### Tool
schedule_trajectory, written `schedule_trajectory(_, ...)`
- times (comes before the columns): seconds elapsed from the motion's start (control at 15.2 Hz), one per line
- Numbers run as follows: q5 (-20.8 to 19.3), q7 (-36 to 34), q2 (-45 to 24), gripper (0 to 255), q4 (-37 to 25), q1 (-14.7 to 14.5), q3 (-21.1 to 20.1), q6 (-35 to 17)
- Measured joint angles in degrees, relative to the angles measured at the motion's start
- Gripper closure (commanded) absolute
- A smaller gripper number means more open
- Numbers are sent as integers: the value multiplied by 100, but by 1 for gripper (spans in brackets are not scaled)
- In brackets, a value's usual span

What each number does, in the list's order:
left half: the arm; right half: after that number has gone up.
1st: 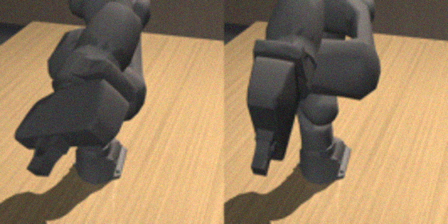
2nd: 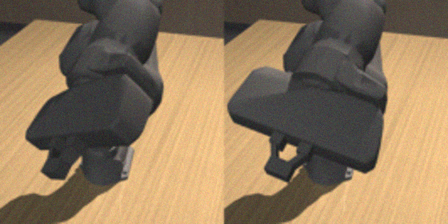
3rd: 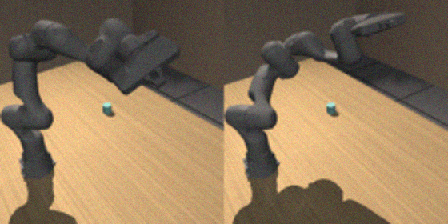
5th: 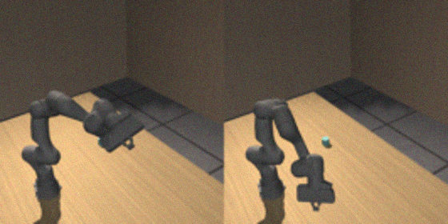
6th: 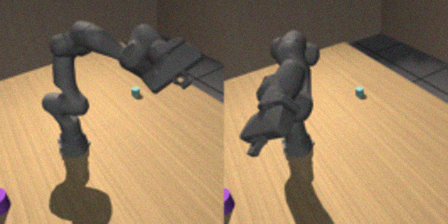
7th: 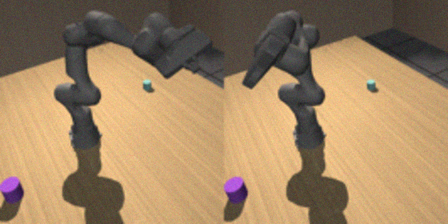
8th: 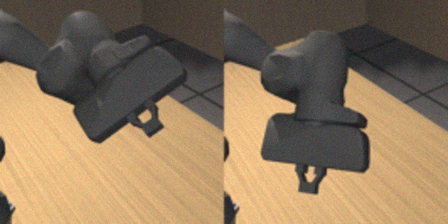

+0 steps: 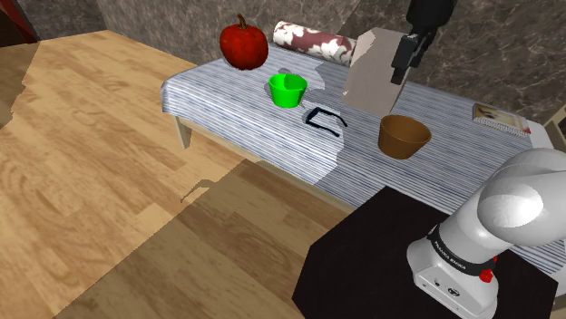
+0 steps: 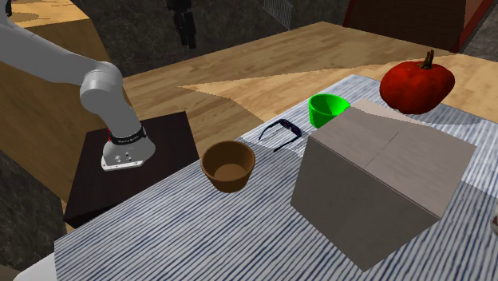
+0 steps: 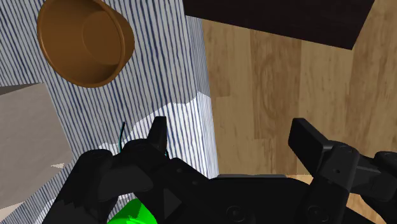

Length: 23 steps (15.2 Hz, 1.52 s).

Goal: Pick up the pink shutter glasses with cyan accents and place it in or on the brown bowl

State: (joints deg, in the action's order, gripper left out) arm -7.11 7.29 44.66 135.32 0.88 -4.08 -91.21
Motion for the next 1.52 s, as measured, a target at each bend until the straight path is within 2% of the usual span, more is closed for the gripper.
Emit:
schedule_trajectory(0.13,-17,17,-49,0,35,4,15,-85)
schedule_trajectory(0.26,-76,72,-235,0,163,21,73,-407)
schedule_trajectory(0.86,-424,355,-1552,0,554,154,381,-2199)
schedule_trajectory(1.52,-771,595,-3623,0,100,326,632,-3928)
